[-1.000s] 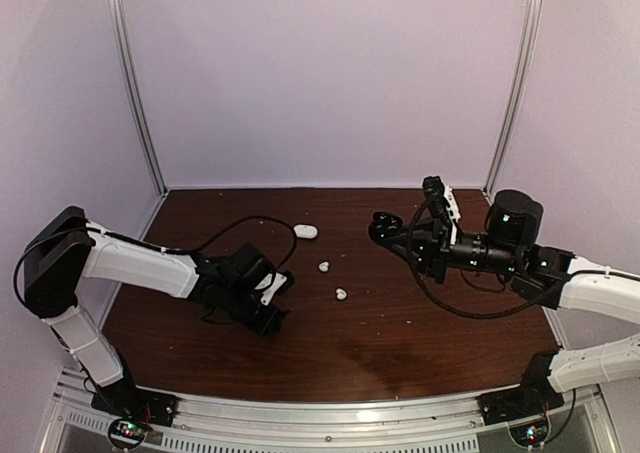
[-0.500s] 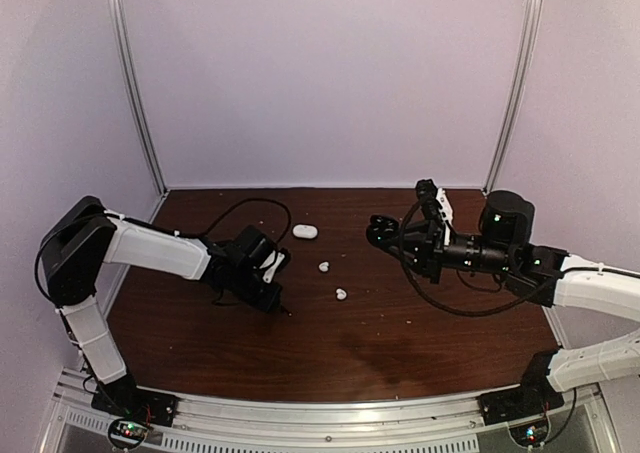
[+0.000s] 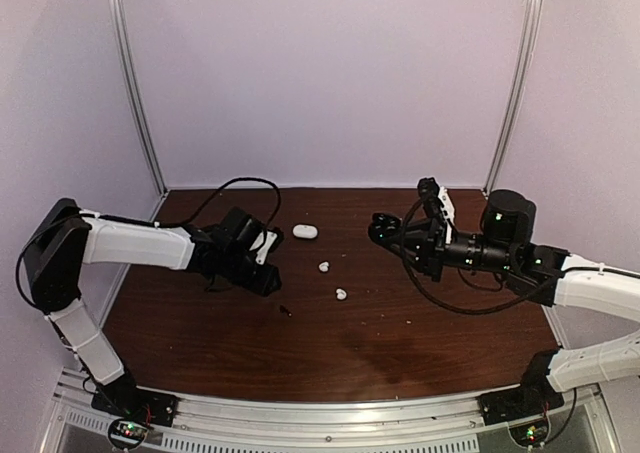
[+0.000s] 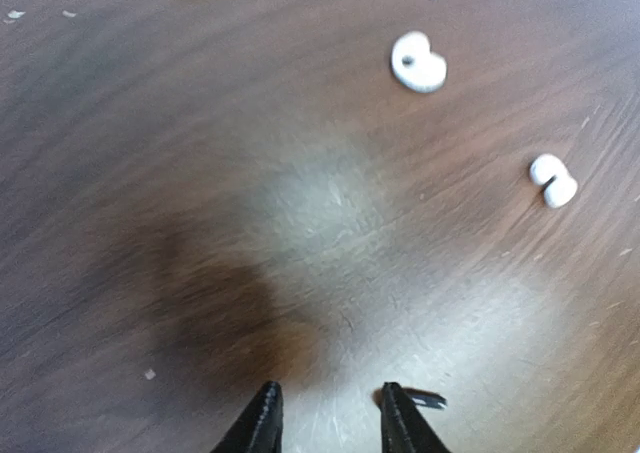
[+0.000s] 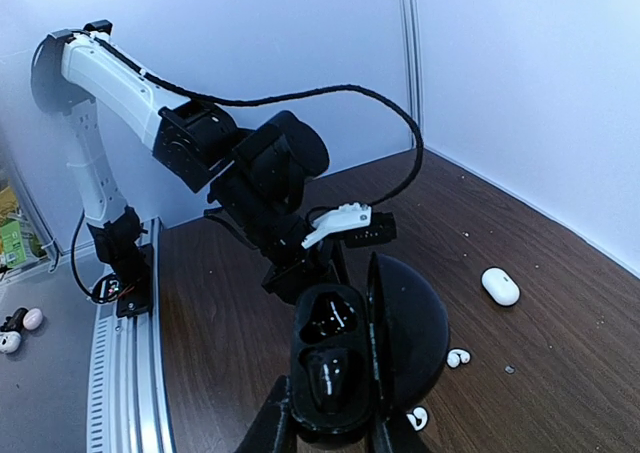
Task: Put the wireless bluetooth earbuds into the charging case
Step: Adjust the left earbud at the center of the board.
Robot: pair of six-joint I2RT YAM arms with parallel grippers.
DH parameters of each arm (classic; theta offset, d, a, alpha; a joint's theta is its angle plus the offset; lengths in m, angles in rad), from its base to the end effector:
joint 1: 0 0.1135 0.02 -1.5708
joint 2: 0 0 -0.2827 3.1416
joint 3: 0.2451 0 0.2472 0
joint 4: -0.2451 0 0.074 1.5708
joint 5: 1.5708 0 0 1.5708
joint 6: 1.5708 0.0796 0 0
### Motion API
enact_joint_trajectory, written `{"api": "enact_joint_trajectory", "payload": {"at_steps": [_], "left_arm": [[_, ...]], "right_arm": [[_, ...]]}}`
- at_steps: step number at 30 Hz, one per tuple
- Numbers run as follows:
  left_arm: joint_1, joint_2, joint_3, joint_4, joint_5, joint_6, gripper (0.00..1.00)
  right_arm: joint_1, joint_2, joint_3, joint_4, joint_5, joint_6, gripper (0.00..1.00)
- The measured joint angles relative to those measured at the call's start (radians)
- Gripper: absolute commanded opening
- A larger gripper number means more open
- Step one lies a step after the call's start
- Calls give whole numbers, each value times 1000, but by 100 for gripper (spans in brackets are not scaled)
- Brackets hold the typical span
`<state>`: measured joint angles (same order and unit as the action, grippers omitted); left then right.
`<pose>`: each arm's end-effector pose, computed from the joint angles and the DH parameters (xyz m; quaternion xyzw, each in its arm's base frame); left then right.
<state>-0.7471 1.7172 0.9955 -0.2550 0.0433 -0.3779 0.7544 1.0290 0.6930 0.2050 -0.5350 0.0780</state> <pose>0.2668 -0.2518 0.1526 0.1817 0.9386 -0.1736 0.2365 0.1629 0.2088 0.3147 -0.4050 0.6262 0.4388 0.5012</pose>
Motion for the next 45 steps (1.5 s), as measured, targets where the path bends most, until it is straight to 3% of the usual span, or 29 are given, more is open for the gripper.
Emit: {"api": "enact_joint_trajectory", "payload": {"at_steps": [7, 12, 24, 45], "left_arm": [[-71, -140, -27, -8, 5, -21, 40], [-146, -98, -19, -13, 27, -37, 38], [-151, 89, 80, -63, 16, -40, 37], [-151, 101, 75, -187, -39, -11, 33]], "right_arm": [[-3, -21, 0, 0, 0, 0, 11], [-3, -22, 0, 0, -2, 4, 11], [-3, -33, 0, 0, -3, 8, 11], [-3, -54, -3, -7, -2, 8, 12]]}}
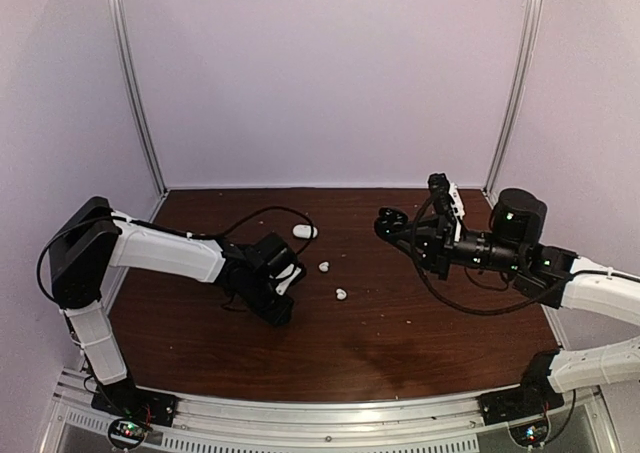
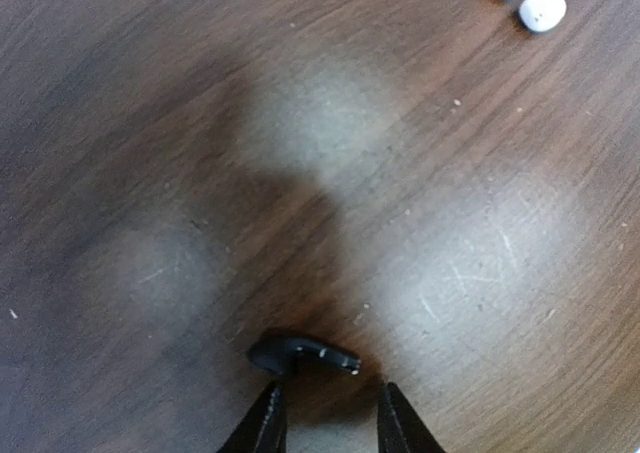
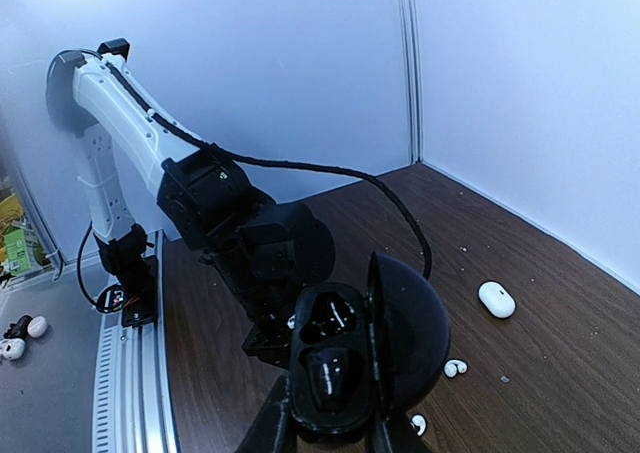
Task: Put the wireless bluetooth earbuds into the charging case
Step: Adjust the left earbud at the center of the board.
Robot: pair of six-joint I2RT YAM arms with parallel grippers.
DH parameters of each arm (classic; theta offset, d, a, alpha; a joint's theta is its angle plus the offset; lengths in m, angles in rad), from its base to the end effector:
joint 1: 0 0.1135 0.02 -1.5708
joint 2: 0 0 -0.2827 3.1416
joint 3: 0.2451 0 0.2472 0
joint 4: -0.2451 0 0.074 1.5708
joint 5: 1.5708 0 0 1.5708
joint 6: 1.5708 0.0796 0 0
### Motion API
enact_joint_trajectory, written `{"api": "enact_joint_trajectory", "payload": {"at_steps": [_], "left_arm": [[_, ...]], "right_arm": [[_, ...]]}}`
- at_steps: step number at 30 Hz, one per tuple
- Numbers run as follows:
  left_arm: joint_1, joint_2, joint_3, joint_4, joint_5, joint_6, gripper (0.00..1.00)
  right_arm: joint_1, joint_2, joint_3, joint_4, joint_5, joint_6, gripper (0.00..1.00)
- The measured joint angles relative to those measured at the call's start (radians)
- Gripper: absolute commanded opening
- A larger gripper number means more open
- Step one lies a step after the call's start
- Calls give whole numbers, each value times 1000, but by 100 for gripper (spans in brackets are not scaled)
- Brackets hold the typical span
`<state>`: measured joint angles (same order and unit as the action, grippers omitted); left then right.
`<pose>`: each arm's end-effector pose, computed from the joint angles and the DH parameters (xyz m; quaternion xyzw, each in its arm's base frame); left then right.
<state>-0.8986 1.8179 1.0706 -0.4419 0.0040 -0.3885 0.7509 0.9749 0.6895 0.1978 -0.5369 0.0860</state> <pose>0.2258 -0.2843 0.1261 0.2481 0.9500 -0.1154 0.1505 0.1551 0.2005 0.3251 -0.4014 0.6136 0.4434 0.5156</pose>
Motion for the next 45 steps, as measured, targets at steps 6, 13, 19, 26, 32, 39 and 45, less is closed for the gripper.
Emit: {"api": "enact_joint_trajectory", "payload": {"at_steps": [6, 13, 19, 26, 32, 39, 45], "left_arm": [[3, 0, 0, -22, -63, 0, 38], [14, -9, -13, 21, 47, 25, 47], [16, -9, -13, 42, 95, 24, 48], [27, 47, 48, 55, 106, 39, 48], [29, 59, 75, 46, 101, 82, 48], [62, 61, 90, 13, 72, 82, 49], [78, 100, 145, 6, 63, 73, 49]], "right_arm": [[0, -5, -3, -2, 0, 0, 12], [0, -5, -3, -4, 0, 0, 12], [0, -5, -3, -7, 0, 0, 12], [0, -5, -3, -8, 0, 0, 12], [0, -5, -3, -8, 0, -1, 12], [0, -5, -3, -8, 0, -1, 12], [0, -5, -3, -8, 0, 0, 12]]}}
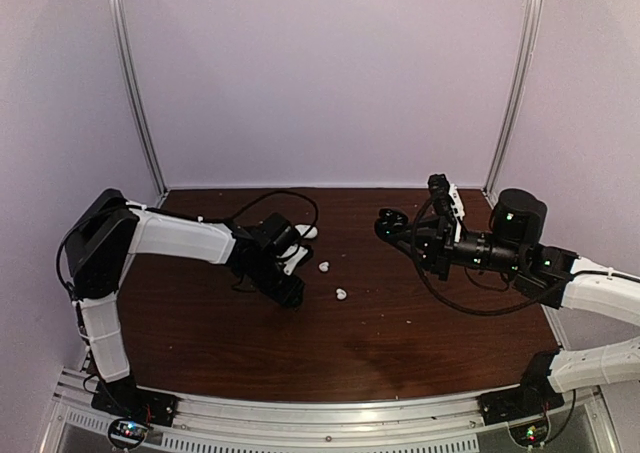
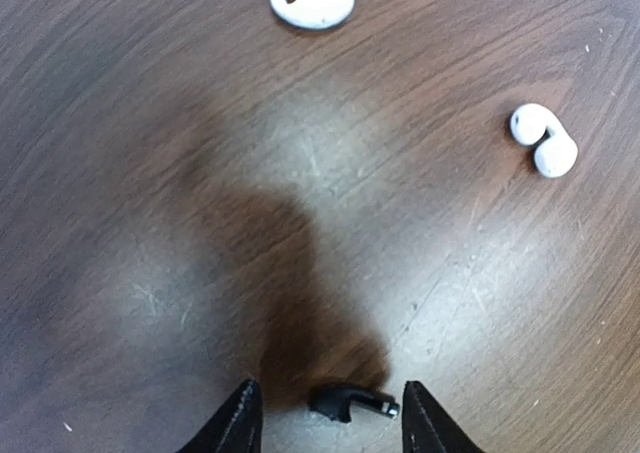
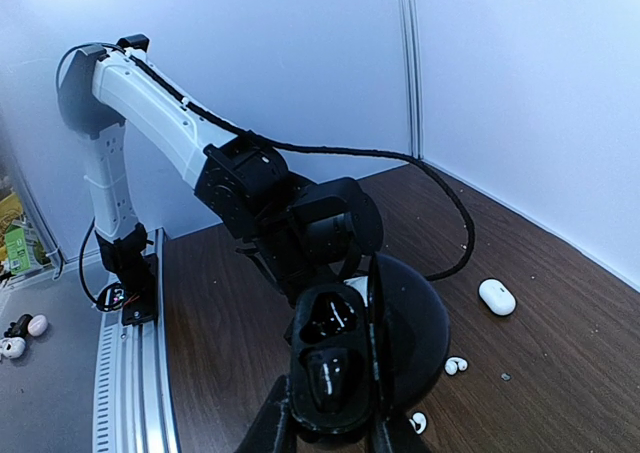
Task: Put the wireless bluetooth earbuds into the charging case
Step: Adjust the left earbud at the center of the board.
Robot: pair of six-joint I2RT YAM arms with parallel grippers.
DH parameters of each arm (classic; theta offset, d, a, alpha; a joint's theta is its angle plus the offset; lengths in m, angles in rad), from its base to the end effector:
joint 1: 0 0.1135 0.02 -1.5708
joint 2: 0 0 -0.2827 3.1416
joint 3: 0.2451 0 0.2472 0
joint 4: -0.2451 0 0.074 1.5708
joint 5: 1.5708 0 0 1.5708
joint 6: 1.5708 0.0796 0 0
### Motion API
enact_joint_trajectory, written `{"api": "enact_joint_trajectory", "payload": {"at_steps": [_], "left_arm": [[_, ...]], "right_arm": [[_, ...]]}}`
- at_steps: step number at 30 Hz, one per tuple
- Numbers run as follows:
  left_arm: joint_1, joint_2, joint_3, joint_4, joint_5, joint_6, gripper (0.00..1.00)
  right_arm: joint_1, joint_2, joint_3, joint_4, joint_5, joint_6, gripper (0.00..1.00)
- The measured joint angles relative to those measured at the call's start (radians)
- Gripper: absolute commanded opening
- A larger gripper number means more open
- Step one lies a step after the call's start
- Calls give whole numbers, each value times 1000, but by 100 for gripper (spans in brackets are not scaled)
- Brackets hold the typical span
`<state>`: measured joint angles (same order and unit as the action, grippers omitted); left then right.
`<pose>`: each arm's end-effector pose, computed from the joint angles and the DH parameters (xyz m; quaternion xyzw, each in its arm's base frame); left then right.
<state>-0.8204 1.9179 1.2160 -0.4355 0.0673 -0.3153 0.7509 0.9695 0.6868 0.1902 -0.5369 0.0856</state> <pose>0.2705 -0.2980 0.1311 0.2509 0.9433 -0.1433 0.1635 0.1542 0.1996 0.3242 -0.4016 0.6152 0.4429 0.5139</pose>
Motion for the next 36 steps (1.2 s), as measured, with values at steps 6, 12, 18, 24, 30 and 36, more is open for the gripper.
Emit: {"api": "enact_joint_trajectory", "payload": {"at_steps": [6, 12, 18, 24, 30, 36], "left_arm": [[0, 34, 35, 1, 8, -3, 48], [-15, 41, 39, -15, -31, 5, 48], [-32, 41, 36, -39, -123, 15, 44], [-31, 19, 8, -47, -150, 39, 39], [-31, 17, 30, -103, -114, 84, 39], [-29, 48, 164, -206, -63, 145, 39]], "right_arm": [[0, 0, 0, 0, 0, 0, 12], [0, 0, 0, -1, 0, -3, 12], [0, 0, 0, -1, 0, -3, 12], [0, 0, 0, -8, 0, -4, 12], [0, 0, 0, -13, 0, -3, 12], [-1, 0, 0, -16, 0, -4, 12]]}}
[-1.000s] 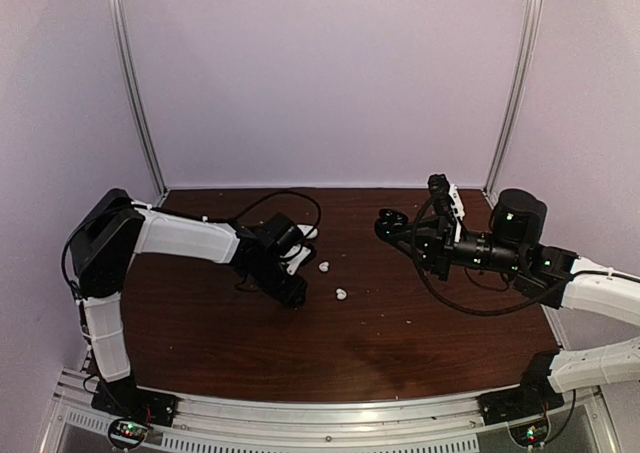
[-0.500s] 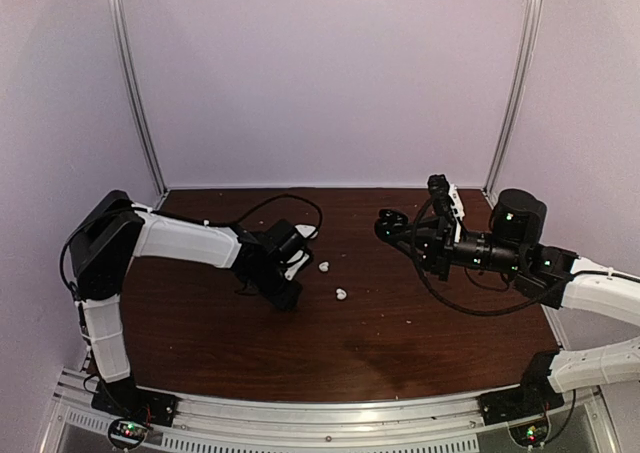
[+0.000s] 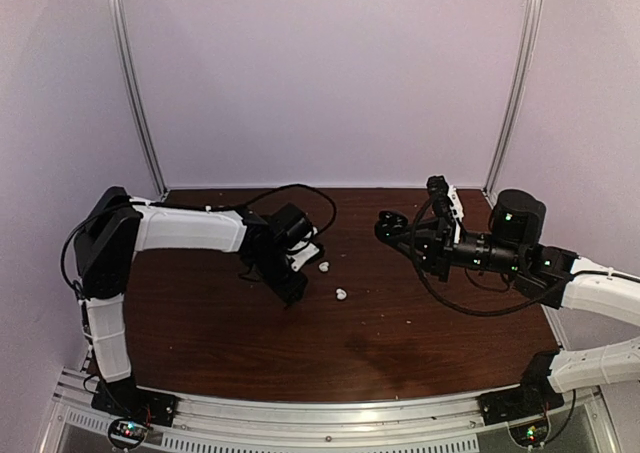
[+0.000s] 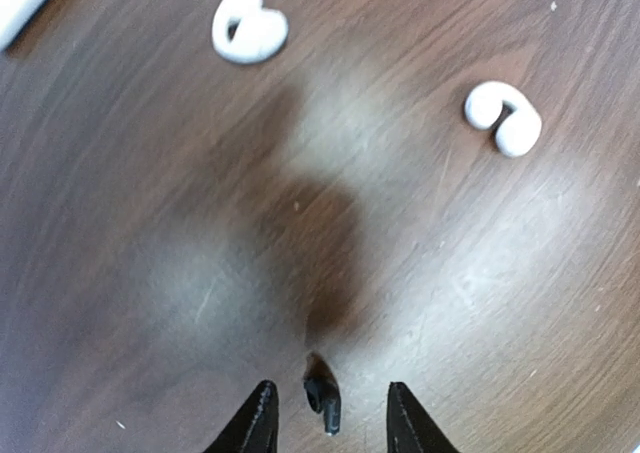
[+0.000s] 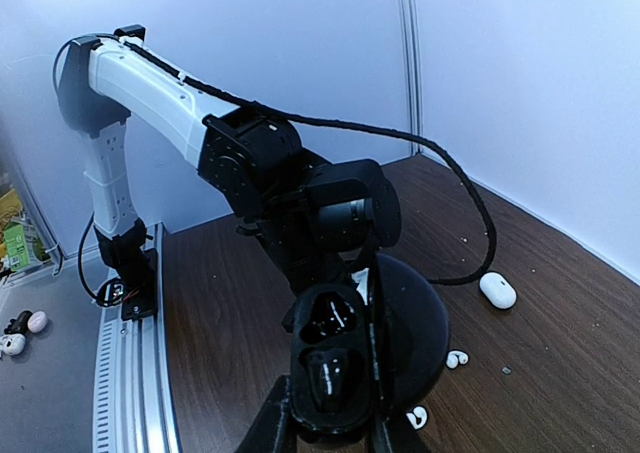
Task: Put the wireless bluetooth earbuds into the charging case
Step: Adjust the left earbud at the center of the board.
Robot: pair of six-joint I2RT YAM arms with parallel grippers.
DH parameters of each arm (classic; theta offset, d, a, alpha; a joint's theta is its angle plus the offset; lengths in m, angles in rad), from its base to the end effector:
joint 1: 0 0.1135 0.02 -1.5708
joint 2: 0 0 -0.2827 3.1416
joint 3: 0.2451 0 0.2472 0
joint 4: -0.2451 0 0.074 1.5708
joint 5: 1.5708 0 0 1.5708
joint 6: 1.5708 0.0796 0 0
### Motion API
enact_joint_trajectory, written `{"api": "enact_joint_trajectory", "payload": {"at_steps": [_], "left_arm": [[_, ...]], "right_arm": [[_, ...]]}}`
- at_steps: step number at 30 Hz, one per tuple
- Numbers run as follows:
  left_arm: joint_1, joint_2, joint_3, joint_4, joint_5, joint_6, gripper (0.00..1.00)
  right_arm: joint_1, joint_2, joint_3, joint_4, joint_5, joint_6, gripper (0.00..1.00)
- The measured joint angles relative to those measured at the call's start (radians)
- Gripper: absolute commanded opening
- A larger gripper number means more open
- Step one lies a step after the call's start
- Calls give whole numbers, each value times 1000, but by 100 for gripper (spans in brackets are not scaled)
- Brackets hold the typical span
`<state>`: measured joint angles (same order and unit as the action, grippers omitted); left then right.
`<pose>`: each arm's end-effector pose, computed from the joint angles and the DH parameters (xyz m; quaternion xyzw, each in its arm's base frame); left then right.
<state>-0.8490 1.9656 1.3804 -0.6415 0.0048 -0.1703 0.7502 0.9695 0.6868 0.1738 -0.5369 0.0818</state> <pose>0.2730 -0.3107 0.1474 0.3284 0.9289 -0.0856 0.1483 0.1541 0.1993 0.3218 -0.4027 0.6201 0.4407 0.5090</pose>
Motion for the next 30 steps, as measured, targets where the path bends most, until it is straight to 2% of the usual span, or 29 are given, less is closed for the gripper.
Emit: {"api": "enact_joint_trajectory", "payload": {"at_steps": [6, 14, 20, 30], "left_arm": [[9, 73, 108, -90, 29, 51, 36], [10, 131, 141, -158, 39, 64, 29], [10, 139, 152, -177, 35, 67, 19], [10, 142, 158, -187, 29, 68, 8]], "right_arm": [[0, 0, 0, -6, 0, 0, 12], [0, -1, 0, -6, 0, 0, 12], [0, -2, 0, -6, 1, 0, 12], [-1, -3, 0, -6, 1, 0, 12]]}}
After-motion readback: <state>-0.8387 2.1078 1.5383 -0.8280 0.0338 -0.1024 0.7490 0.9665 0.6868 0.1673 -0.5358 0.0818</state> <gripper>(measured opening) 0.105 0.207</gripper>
